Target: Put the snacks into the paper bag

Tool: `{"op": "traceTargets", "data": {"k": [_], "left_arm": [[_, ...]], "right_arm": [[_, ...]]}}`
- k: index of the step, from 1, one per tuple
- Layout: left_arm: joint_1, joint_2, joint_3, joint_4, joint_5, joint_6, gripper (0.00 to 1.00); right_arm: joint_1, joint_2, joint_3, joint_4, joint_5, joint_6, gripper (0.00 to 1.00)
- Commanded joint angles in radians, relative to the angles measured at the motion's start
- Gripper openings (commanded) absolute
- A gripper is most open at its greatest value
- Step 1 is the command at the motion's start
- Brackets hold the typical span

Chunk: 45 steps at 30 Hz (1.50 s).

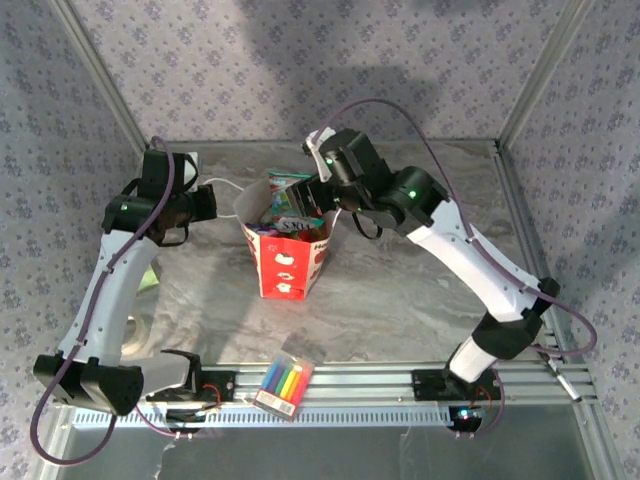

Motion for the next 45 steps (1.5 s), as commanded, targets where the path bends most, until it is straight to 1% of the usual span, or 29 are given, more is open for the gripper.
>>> {"op": "traceTargets", "data": {"k": [1, 3, 5, 10, 13, 18, 25, 29, 31, 37, 43, 45], "left_arm": [[-0.004, -0.007, 0.032, 0.003, -0.003, 0.005, 0.09], [-0.004, -0.006, 0.036, 0.001, -0.002, 0.006, 0.09], [-0.004, -0.005, 0.038, 0.0, -0.002, 0.006, 0.09], [-0.004, -0.003, 0.033, 0.0, -0.001, 0.007, 0.09], [-0.004, -0.001, 0.03, -0.001, -0.001, 0.009, 0.09], [-0.004, -0.002, 0.02, 0.0, -0.002, 0.011, 0.09], [-0.003, -0.004, 0.012, 0.0, -0.007, 0.017, 0.09], [-0.004, -0.001, 0.009, 0.003, -0.008, 0.02, 0.09], [-0.004, 0.003, 0.012, 0.003, -0.008, 0.022, 0.09], [-0.004, 0.011, 0.007, 0.008, -0.006, 0.023, 0.09], [-0.004, 0.013, 0.01, 0.008, -0.003, 0.027, 0.09], [-0.004, 0.012, 0.009, 0.004, -0.007, 0.03, 0.09]], "right_arm": [[-0.015, -0.042, -0.049, 0.032, 0.04, -0.008, 0.87], [-0.035, -0.067, -0.088, 0.068, 0.032, -0.002, 0.86], [-0.056, -0.071, -0.113, 0.087, -0.006, 0.014, 0.82], [-0.07, -0.008, -0.099, 0.095, -0.096, 0.045, 0.7], [-0.063, 0.04, -0.07, 0.094, -0.135, 0.049, 0.69], [-0.056, 0.103, -0.031, 0.085, -0.14, 0.044, 0.7], [-0.055, 0.184, 0.034, -0.029, -0.114, 0.099, 0.7], [-0.056, 0.183, 0.02, -0.054, -0.121, 0.137, 0.63], [-0.056, 0.173, -0.001, -0.057, -0.128, 0.161, 0.61], [-0.062, 0.171, -0.063, -0.063, -0.141, 0.217, 0.61], [-0.079, 0.223, -0.053, -0.062, -0.163, 0.225, 0.61], [-0.083, 0.234, -0.052, -0.047, -0.175, 0.224, 0.58]]}}
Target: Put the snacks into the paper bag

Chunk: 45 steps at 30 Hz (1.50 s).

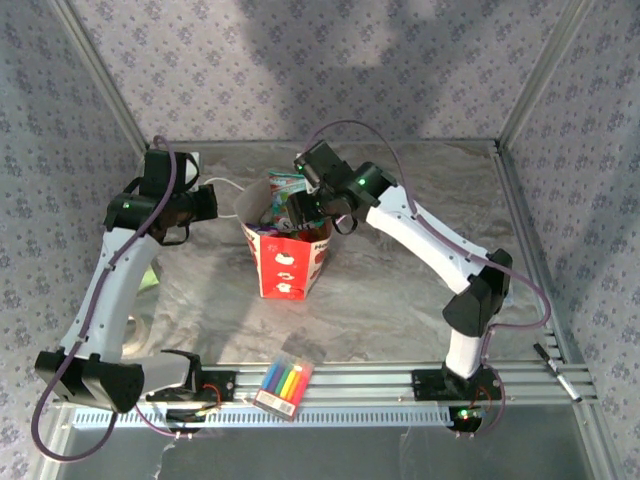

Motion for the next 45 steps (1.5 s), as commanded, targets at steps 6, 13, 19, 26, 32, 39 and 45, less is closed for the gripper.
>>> {"op": "traceTargets", "data": {"k": [6, 13, 19, 26, 32, 39, 45], "left_arm": [[-0.003, 0.002, 0.011, -0.002, -0.016, 0.028, 0.09], [-0.002, -0.006, 0.011, -0.005, -0.016, 0.029, 0.09], [-0.002, -0.019, 0.006, -0.002, -0.009, 0.028, 0.09], [-0.002, -0.046, -0.024, 0.007, -0.006, 0.028, 0.09], [-0.002, -0.051, -0.037, 0.015, -0.006, 0.026, 0.09], [-0.002, -0.045, -0.04, 0.013, -0.016, 0.034, 0.09], [-0.002, -0.039, -0.041, 0.011, -0.018, 0.032, 0.09]], "right_arm": [[-0.011, 0.065, 0.014, 0.02, -0.039, 0.015, 0.43], [0.005, 0.038, 0.006, 0.024, -0.015, 0.006, 0.09], [0.026, -0.028, -0.006, 0.016, -0.029, 0.012, 0.0], [0.046, -0.06, -0.006, -0.012, -0.127, 0.025, 0.0], [0.045, -0.025, -0.007, -0.044, -0.222, -0.002, 0.0], [0.05, 0.038, 0.037, -0.061, -0.28, -0.034, 0.0], [0.057, 0.128, 0.083, -0.125, -0.301, -0.059, 0.32]]}}
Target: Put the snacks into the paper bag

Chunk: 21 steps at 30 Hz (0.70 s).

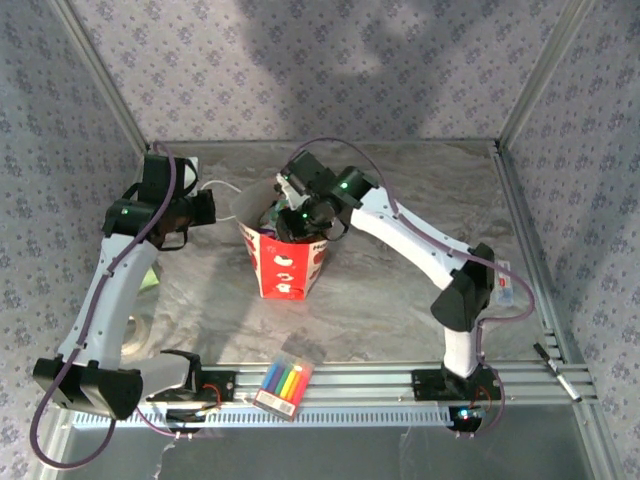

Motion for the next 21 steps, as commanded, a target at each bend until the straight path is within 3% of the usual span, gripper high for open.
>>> {"op": "traceTargets", "data": {"k": [1, 4, 10, 21], "left_arm": [[-0.002, -0.004, -0.002, 0.008, -0.005, 0.015, 0.08], [-0.001, -0.006, 0.0, 0.007, -0.009, 0.016, 0.08], [-0.001, -0.009, 0.007, 0.011, -0.001, 0.009, 0.08], [-0.002, -0.011, 0.047, 0.015, 0.045, -0.009, 0.09]], "right_arm": [[0.016, 0.042, 0.048, -0.072, 0.003, -0.032, 0.4], [0.019, 0.002, 0.058, -0.073, 0.082, -0.019, 0.54], [0.019, -0.134, 0.08, -0.054, 0.221, -0.018, 0.62], [0.022, -0.316, 0.078, -0.021, 0.312, -0.035, 0.65]]}}
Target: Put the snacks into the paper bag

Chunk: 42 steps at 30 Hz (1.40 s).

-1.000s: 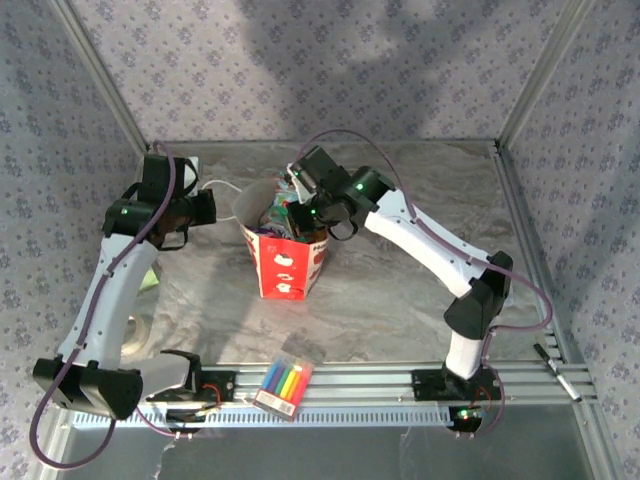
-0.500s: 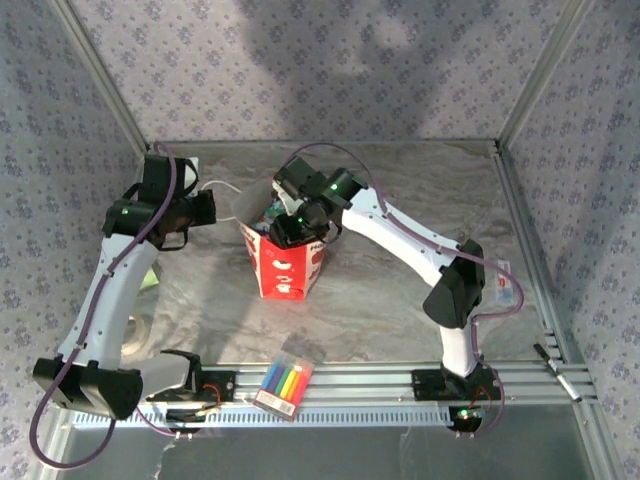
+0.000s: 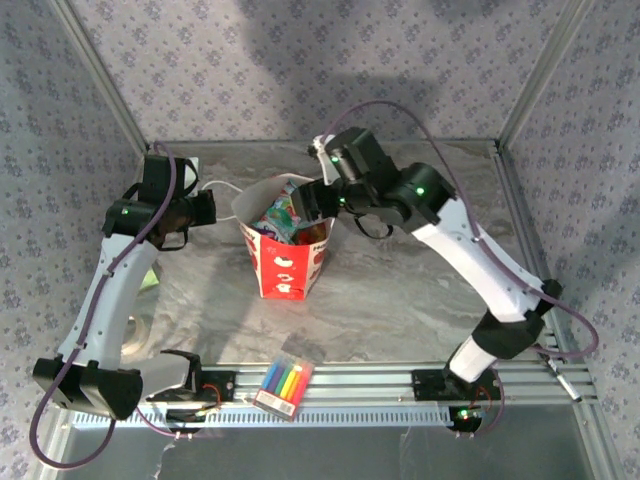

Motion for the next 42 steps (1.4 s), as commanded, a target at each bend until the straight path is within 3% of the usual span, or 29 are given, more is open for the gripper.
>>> {"op": "traceTargets", "data": {"k": [1, 9, 15, 23, 25, 30, 36, 42], "left_arm": [[-0.002, -0.009, 0.053, 0.013, 0.04, -0.007, 0.09], [-0.014, 0.026, 0.095, 0.011, 0.13, -0.008, 0.12], [-0.05, 0.033, 0.136, 0.007, 0.176, 0.017, 0.38], [-0.072, 0.021, 0.221, -0.038, 0.167, 0.02, 0.51], [-0.072, 0.012, 0.248, -0.059, 0.128, 0.019, 0.53], [-0.071, -0.045, 0.246, -0.064, -0.1, 0.003, 0.57], [-0.04, -0.091, 0.227, -0.035, -0.191, -0.023, 0.61], [0.03, -0.119, 0.141, -0.003, -0.38, -0.116, 0.62]], "right_arm": [[0.008, -0.022, 0.0, -0.024, 0.078, -0.018, 0.65], [-0.038, -0.178, -0.156, -0.041, 0.196, -0.023, 0.7], [-0.171, -0.305, -0.34, 0.003, 0.19, -0.022, 0.78], [-0.397, -0.422, -0.522, 0.068, 0.11, -0.035, 0.81], [-0.441, -0.44, -0.552, 0.082, 0.102, -0.047, 0.83], [-0.544, -0.476, -0.653, 0.142, 0.064, -0.108, 0.88], [-0.637, -0.483, -0.743, 0.19, 0.04, -0.182, 0.91], [-0.725, -0.476, -0.798, 0.243, 0.069, -0.184, 0.93]]}}
